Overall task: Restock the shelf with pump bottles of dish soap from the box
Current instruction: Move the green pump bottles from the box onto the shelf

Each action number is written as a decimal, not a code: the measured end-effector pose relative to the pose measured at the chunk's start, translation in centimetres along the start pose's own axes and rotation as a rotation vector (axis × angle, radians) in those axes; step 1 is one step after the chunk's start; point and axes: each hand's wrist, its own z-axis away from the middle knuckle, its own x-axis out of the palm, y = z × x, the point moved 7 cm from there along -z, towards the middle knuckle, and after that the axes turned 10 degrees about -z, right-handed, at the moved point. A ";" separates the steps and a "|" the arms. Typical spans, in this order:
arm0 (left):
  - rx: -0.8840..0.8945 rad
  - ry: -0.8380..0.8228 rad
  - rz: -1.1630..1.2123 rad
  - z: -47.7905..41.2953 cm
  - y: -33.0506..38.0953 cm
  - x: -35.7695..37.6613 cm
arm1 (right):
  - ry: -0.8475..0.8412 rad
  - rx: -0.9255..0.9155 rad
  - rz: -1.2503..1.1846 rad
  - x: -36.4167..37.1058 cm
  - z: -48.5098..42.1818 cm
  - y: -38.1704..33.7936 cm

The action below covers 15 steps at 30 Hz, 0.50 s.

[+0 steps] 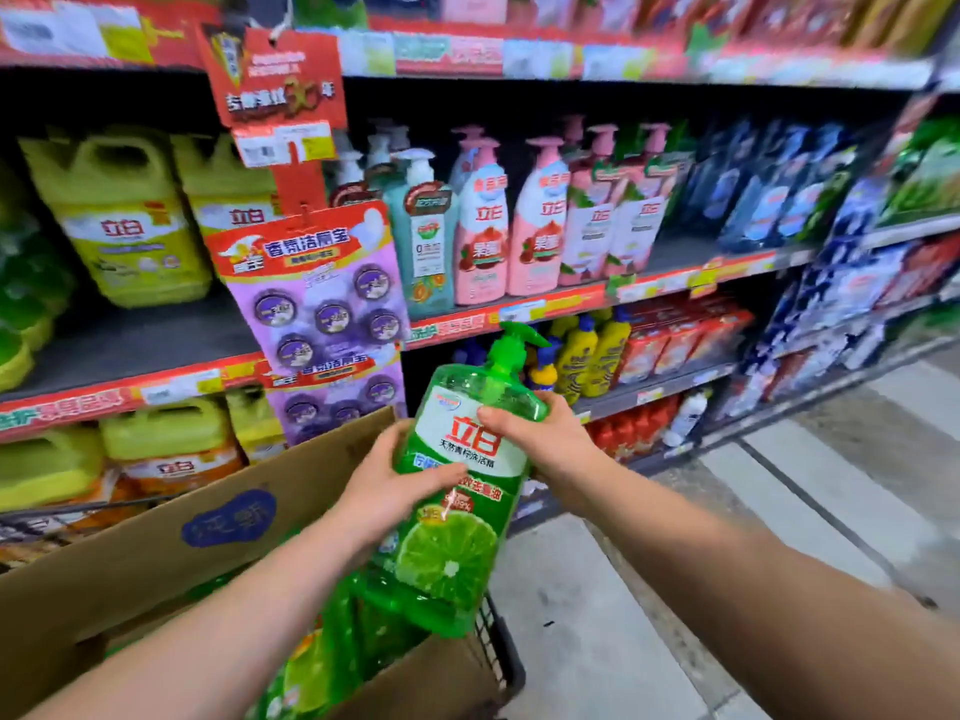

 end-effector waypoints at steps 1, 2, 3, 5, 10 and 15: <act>0.025 -0.024 -0.001 -0.3 1.3 2.2 | 0.029 -0.012 -0.004 -2.4 0.5 -1.0; 0.044 -0.043 0.007 -0.3 2.4 4.5 | 0.043 -0.034 0.001 -4.5 0.8 -2.0; 0.060 -0.051 0.013 -0.4 3.3 6.8 | 0.052 -0.059 0.005 -6.7 1.2 -3.2; 0.090 -0.057 0.038 -0.5 4.8 11.1 | 0.076 -0.102 0.023 -10.7 1.7 -5.6; 0.139 -0.146 0.075 -0.1 8.1 22.3 | 0.132 -0.137 0.023 -21.2 3.8 -9.2; 0.126 -0.259 0.034 0.2 9.3 31.2 | 0.249 -0.151 -0.002 -30.0 5.5 -10.1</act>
